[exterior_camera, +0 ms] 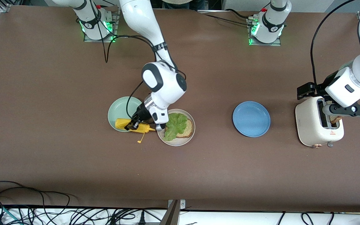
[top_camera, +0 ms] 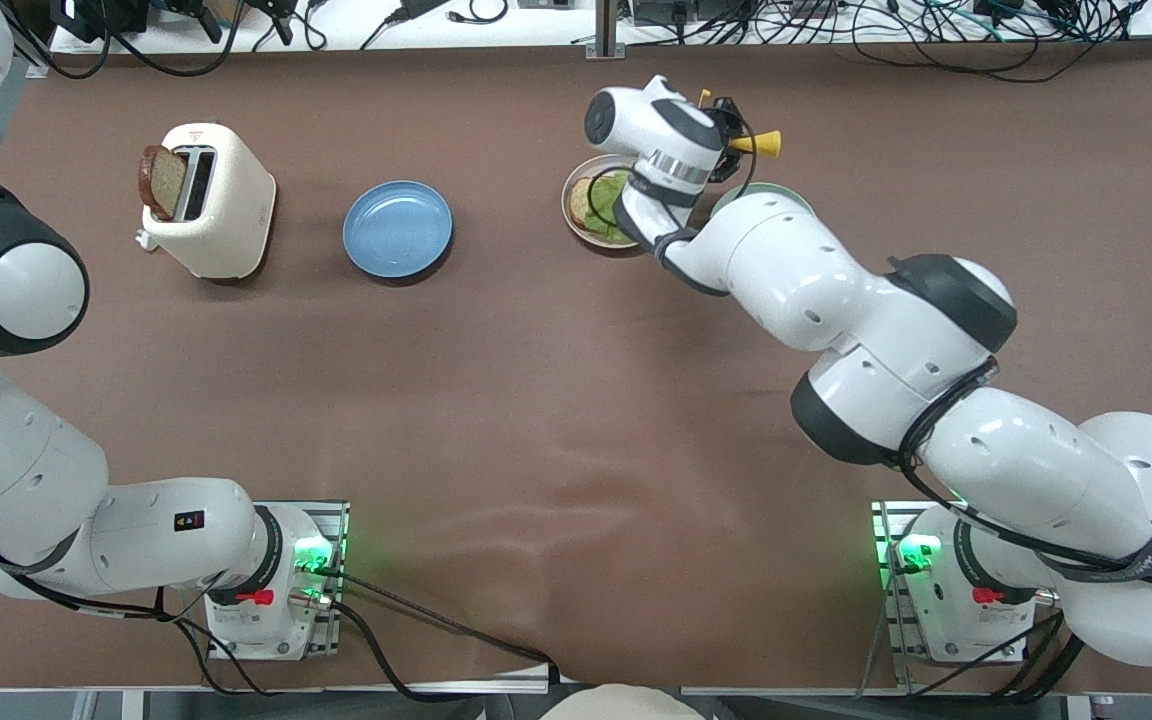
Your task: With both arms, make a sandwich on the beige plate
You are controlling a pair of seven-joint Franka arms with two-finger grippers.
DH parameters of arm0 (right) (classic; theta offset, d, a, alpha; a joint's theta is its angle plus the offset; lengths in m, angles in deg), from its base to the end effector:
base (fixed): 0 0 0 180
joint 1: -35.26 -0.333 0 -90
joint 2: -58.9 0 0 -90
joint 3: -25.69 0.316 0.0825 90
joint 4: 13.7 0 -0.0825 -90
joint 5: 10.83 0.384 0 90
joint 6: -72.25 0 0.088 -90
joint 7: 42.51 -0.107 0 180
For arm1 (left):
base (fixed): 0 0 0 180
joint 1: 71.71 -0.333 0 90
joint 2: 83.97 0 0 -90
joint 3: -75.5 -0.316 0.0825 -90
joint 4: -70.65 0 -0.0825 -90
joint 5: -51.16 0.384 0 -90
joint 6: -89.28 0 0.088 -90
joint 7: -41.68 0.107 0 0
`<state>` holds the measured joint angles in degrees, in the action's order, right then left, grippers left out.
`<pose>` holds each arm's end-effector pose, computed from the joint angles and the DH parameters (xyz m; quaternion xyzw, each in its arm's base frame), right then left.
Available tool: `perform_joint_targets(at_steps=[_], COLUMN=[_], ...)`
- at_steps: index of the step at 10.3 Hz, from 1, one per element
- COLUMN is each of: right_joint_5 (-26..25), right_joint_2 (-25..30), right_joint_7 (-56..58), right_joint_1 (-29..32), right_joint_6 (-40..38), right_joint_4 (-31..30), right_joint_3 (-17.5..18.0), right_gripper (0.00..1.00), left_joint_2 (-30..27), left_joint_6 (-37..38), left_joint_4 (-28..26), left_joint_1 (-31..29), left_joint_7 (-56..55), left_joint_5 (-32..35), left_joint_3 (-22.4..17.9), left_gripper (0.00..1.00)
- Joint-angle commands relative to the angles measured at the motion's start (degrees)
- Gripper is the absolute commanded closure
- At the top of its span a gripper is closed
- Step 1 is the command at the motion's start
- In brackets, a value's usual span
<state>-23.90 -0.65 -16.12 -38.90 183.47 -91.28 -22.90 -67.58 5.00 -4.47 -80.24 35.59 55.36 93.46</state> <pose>0.5768 0.4243 0.2401 0.7224 0.5210 -0.0693 0.4493 0.6223 -0.0658 0.5750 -0.9981 0.0240 0.0568 0.0005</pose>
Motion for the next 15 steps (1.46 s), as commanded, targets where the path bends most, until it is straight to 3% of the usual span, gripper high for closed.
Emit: perform_joint_targets(at_steps=[1, 6, 10, 11, 12, 15], right_joint_5=[-4.66, -6.43, -6.09, -5.65, -2.16, 13.20], right_joint_2=[-3.89, -6.28, -5.06, -4.01, -2.34, 1.09], right_joint_7=[-5.62, -10.55, -10.13, -9.26, -8.29, 4.85], right_joint_1=[-2.56, -3.36, -2.92, -2.92, -2.83, -3.53], right_joint_6=[-4.49, -5.13, -5.39, -6.61, -8.19, -9.43], right_joint_4=[1.65, 1.47, 1.82, 2.00, 2.96, 3.05], right_joint_3=[-0.72, 1.30, 0.34, -0.88, -2.63, -15.61], right_gripper=[1.00, 1.00, 1.00, 1.00, 1.00, 1.00], left_joint_2=[-0.30, -0.30, -0.30, -0.30, -0.30, -0.30], left_joint_6=[0.25, 0.25, 0.17, 0.25, 0.25, 0.17], left_joint_4=[-0.02, -0.02, -0.02, -0.02, -0.02, -0.02], left_joint_1=[-0.26, -0.26, -0.26, -0.26, -0.08, -0.08], left_joint_7=[1.43, 1.43, 1.43, 1.43, 1.43, 2.05], left_joint_5=[-1.03, -1.04, -1.04, -1.04, -0.86, -0.68], left_joint_3=[-0.03, -0.03, -0.03, -0.03, -0.03, -0.03], left_gripper=[0.00, 0.00, 0.00, 0.00, 0.00, 0.00])
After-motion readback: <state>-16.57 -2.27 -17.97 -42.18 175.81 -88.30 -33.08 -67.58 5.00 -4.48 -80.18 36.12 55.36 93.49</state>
